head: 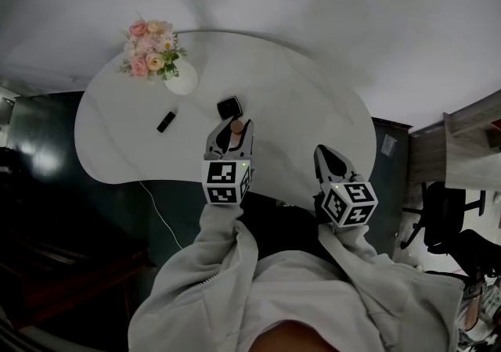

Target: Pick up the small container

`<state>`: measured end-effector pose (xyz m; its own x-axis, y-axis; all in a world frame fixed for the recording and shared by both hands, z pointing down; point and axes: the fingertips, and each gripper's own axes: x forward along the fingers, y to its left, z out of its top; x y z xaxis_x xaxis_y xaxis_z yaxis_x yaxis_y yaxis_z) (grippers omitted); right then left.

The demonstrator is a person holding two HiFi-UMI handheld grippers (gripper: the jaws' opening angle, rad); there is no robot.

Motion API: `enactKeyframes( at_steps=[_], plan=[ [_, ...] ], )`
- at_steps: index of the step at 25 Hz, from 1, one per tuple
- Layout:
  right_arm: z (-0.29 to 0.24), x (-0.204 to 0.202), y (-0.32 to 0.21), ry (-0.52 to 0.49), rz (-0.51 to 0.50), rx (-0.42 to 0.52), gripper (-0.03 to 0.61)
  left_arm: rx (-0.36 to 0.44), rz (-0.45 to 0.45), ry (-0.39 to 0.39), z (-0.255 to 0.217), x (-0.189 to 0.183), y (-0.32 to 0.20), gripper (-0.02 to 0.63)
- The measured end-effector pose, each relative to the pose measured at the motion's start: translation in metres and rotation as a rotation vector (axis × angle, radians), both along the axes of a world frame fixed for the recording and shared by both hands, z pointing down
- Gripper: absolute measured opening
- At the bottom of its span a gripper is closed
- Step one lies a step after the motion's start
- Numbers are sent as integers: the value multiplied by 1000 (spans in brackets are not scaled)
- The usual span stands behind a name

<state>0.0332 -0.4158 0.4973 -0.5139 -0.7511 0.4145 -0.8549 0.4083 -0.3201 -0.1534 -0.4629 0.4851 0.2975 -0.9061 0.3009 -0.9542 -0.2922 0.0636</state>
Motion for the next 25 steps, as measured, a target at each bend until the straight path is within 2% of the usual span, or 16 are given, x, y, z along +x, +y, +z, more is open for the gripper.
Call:
enactKeyframes(
  at_steps=[6,13,25],
  plan=[
    [-13,-13,-8,0,-22,31,49,-10,19,12,-8,-4,22,126],
    [-26,-13,-7,34,-32,65,49,-21,-19,37,-17,-14,54,126],
    [-46,8,-14,65,27,151,49,-17,-104,48,-18,-38,77,126]
  ],
)
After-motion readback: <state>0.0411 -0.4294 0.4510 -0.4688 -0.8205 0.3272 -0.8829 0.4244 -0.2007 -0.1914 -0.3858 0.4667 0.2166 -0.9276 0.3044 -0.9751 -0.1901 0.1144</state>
